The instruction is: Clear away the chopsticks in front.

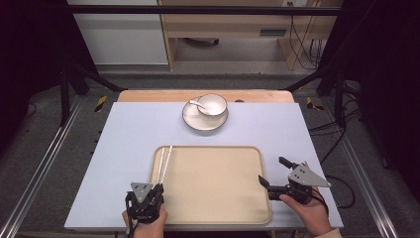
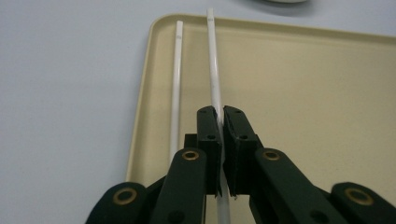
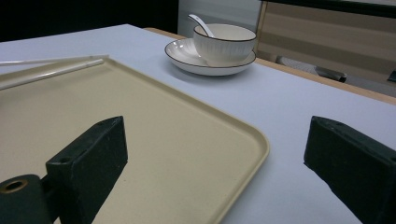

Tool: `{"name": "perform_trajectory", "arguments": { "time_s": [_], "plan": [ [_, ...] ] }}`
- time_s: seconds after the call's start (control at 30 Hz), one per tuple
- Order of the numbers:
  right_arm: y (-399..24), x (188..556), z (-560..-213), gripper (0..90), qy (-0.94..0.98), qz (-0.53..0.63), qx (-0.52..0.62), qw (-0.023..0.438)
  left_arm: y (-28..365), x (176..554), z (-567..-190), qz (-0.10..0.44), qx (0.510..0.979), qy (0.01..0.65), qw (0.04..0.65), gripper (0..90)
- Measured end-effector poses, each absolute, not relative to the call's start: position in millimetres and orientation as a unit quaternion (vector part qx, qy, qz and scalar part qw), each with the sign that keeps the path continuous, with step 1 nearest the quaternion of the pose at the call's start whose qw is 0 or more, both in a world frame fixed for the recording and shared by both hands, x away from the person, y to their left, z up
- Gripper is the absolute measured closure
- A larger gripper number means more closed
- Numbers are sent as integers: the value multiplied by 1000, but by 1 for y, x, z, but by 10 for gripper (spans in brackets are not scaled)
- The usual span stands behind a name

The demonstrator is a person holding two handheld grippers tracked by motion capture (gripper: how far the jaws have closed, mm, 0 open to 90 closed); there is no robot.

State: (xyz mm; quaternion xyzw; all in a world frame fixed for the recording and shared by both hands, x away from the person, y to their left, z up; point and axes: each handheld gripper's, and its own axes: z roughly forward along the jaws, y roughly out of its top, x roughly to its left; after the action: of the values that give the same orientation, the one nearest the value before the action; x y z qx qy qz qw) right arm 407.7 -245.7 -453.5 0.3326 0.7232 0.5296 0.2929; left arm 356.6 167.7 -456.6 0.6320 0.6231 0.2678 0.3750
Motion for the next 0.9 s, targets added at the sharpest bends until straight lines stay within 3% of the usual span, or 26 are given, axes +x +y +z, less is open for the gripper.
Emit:
{"name": "perform_trajectory", "arguments": {
  "time_s": [0.9],
  "plan": [
    [-245,408,-454,61,726,528,332,290,166,365,-481,253,628,643,359,847]
  ]
}}
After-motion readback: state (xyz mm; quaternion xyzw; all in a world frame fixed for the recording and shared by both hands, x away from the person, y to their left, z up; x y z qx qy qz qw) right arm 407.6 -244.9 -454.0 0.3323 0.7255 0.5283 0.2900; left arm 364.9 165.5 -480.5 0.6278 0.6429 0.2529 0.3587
